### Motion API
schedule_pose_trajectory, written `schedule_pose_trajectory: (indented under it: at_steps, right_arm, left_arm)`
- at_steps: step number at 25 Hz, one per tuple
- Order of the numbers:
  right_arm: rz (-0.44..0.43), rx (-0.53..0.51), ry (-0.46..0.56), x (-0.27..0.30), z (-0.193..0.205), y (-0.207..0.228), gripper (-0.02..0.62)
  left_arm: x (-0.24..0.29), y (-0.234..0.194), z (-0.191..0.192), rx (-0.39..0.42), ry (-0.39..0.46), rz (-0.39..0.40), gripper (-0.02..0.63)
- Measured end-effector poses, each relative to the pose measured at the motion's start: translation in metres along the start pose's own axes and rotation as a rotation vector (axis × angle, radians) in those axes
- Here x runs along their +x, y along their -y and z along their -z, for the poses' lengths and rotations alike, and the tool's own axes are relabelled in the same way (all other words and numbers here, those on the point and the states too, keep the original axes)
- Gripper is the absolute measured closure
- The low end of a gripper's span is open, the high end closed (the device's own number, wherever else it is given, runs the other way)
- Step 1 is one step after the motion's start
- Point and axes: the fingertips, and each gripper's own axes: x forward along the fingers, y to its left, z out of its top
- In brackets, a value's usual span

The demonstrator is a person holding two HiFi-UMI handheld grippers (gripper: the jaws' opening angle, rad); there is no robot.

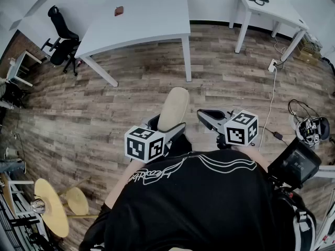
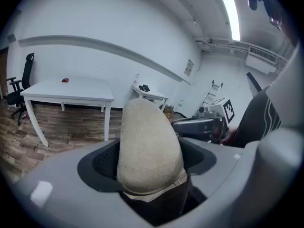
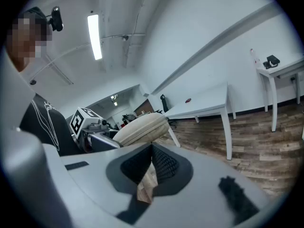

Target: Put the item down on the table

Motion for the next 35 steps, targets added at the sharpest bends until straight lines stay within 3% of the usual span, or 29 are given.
schedule_pose_trajectory:
  at_steps: [11,17,23,28,35]
  right_arm:
    - [0.070,0.151,-0.011,0.148,-0.068,0.144,0.588]
    - [0.104,0.111,-0.004,0.218,-0.138,0.195,0.588]
    - [0.131,0.078,0.010,0.242,-0.172,0.221,0.588]
    - [0.104,0.125,0.047,0.254,-0.184,0.242,0.588]
    - [0.110,0.168,0.055,0.265,-0.212,0.311,0.588]
  left_arm:
    - [0.080,-0.188,-0.082,-0.035,-0.129,0.015,0.225]
    - [0.111,-0.268,-0.151,-0.005,-0.117,0.056,0.225]
    - [0.129,-0.307,-0.194,0.014,-0.083,0.063,0.229]
    - [0.153,-0.324,-0.209,0.036,-0.098,0.077,0.238]
    - [0.191,-0.360,-0.252,0.017,-0.076,0.039,0.238]
